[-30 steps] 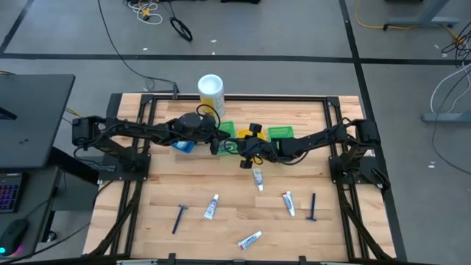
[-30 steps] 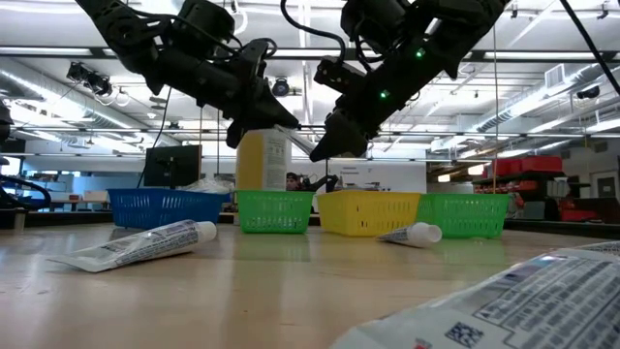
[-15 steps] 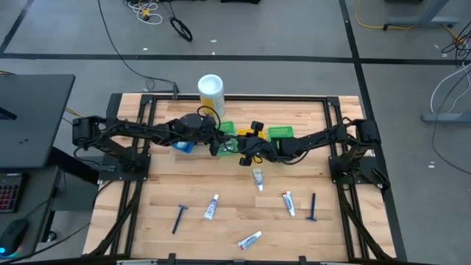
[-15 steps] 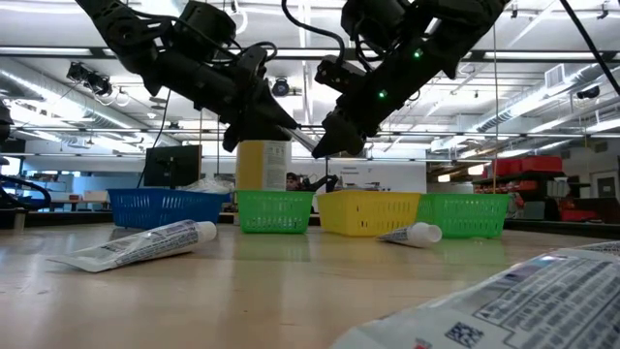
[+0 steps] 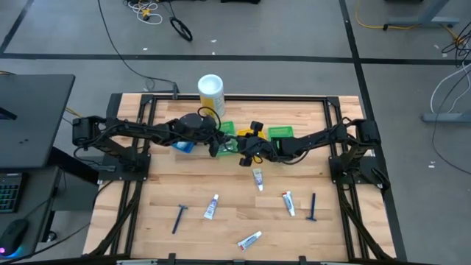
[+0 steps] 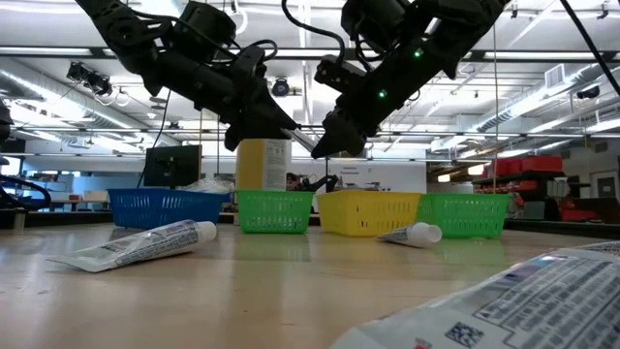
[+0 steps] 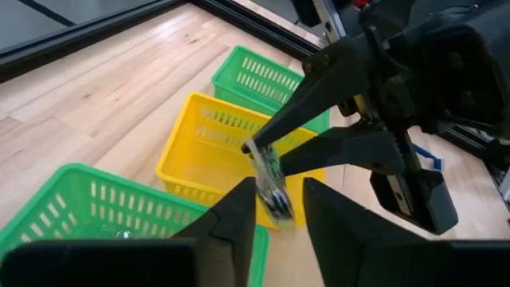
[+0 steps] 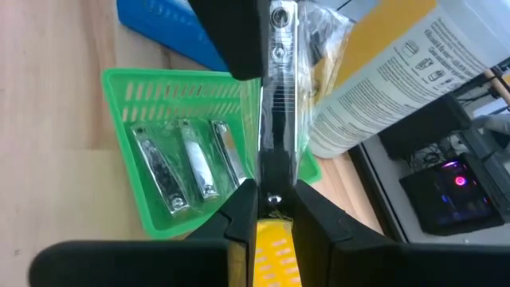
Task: Pick & Place Travel size toiletries
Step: Put the nailcutter into the left green bin
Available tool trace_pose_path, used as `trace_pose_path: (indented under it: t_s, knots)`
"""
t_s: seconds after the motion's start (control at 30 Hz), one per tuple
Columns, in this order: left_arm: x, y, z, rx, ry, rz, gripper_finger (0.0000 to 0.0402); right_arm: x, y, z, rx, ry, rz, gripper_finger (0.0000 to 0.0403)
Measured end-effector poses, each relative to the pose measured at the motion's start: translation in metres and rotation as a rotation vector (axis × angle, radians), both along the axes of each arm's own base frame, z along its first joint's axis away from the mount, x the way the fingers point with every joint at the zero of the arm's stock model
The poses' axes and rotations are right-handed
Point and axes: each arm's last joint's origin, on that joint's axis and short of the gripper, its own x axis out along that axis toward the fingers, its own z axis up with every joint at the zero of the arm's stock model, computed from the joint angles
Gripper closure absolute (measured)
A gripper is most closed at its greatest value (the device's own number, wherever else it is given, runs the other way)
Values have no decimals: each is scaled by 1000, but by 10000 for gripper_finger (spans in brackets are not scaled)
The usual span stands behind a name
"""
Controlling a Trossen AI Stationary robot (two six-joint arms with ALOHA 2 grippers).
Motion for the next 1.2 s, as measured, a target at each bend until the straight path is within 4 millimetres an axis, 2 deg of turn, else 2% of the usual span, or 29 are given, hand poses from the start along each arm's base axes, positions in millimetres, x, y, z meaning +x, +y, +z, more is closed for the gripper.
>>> trace_pose_path:
  t_s: [0.17,0.27,0.47,0.7,0.87,1.07,1.2]
  knots:
    - [0,0,0,4,-2,9,341,1,1,0,-6,7,32,347]
    - [0,1,1,6,-2,14,357,1,0,1,-9,1,31,347]
    - [0,0,0,5,1,12,345,1,1,1,-8,-1,34,341]
    - [-4,1,-7,12,90,59,366,1,1,0,46,-31,9,282]
    - [-9,1,-16,0,197,82,365,0,1,-1,92,-47,-30,253]
    - [-15,-1,-25,-30,302,85,359,-1,1,-2,112,-54,-48,246]
    - [-14,0,-23,-19,286,99,362,-1,1,-2,111,-49,-50,245]
